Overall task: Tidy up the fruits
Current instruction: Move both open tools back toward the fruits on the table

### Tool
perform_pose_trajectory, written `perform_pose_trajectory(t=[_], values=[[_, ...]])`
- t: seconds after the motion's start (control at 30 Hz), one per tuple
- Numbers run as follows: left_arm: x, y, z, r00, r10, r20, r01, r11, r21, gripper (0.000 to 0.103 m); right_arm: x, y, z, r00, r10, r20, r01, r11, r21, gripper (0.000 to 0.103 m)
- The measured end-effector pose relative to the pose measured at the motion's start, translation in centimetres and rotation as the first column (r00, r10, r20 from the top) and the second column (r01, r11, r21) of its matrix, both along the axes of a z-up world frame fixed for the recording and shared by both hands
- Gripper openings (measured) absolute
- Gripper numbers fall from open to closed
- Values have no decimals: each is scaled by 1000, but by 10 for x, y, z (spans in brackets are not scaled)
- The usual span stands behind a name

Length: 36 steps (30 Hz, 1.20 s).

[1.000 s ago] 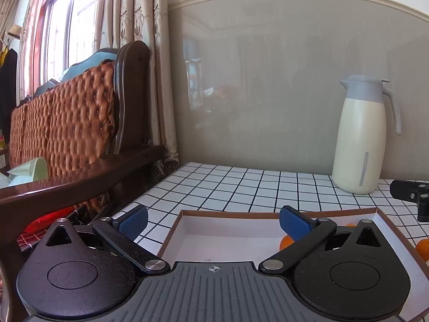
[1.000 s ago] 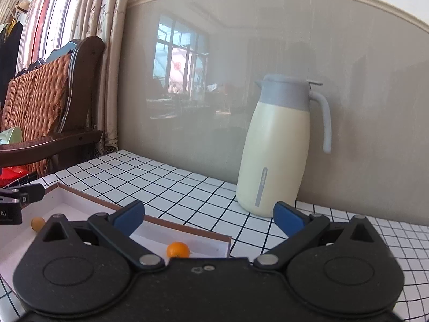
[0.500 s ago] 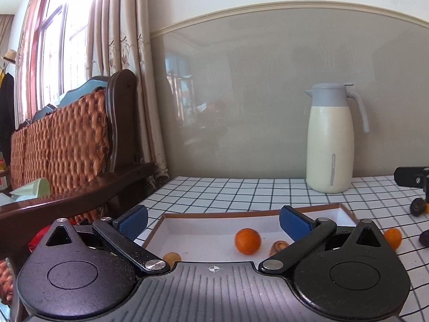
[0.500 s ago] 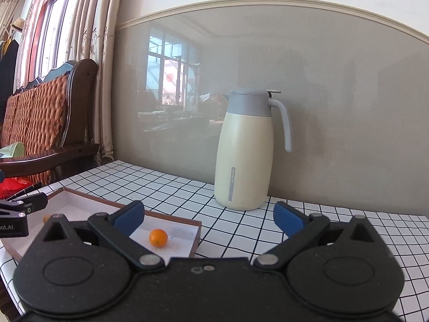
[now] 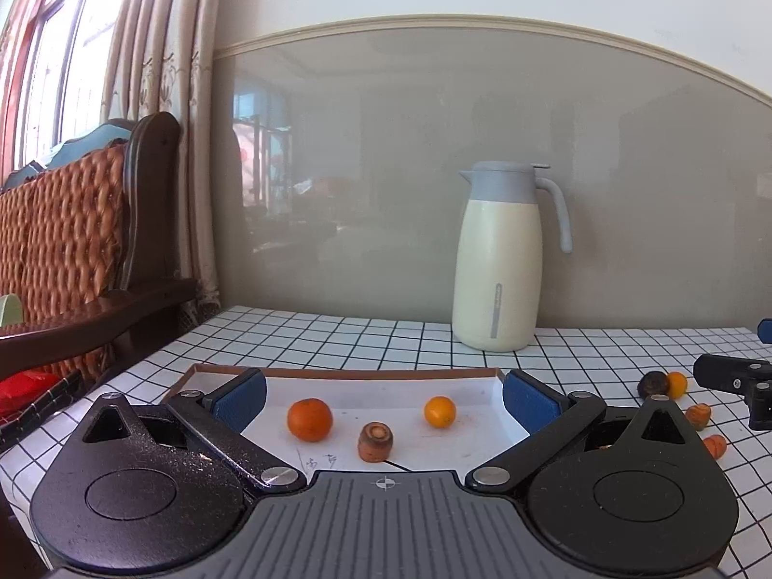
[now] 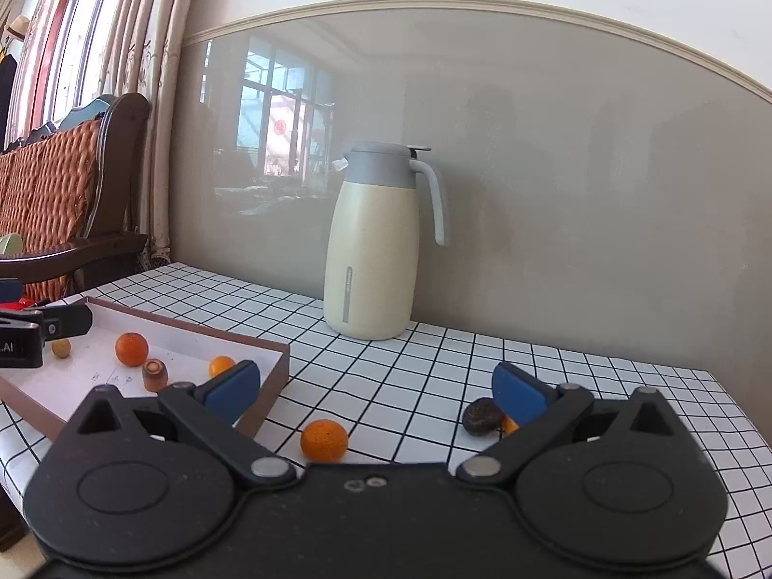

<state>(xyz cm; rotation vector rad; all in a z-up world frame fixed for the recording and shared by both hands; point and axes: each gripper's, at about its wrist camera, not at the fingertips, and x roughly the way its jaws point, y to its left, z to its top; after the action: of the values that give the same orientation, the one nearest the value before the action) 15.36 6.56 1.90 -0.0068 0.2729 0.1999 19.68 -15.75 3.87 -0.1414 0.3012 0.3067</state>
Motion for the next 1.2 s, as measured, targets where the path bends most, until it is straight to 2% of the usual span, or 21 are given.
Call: perform_pose_trajectory(t=[0.1,0.27,0.43,0.73,0.77,0.9,1.2], values=[[2,-11,-4,999,-37,-24,38,999,9,103,-3,-9,-2,1000,-13,-7,13,1000,1,97],[1,-29,-5,995,-97,-5,97,995,3,103,-7,-21,-6,999,-31,-10,30,999,-14,96],[8,-50,-9,991,-129,-20,129,991,42,103,-6,-33,-14,998,-53,-32,52,998,-34,94],[25,-82,-18,977,-201,-65,205,977,65,103,3,-55,-30,991,-104,-88,99,993,-62,84],[26,-87,-19,976,-209,-66,213,975,67,103,6,-57,-33,989,-110,-100,103,992,-69,80],[33,-101,-22,969,-234,-76,240,968,75,103,12,-65,-42,983,-126,-131,116,990,-80,78],[57,-126,-30,957,-272,-104,282,955,98,103,33,-67,-65,970,-111,-216,88,990,-112,64]])
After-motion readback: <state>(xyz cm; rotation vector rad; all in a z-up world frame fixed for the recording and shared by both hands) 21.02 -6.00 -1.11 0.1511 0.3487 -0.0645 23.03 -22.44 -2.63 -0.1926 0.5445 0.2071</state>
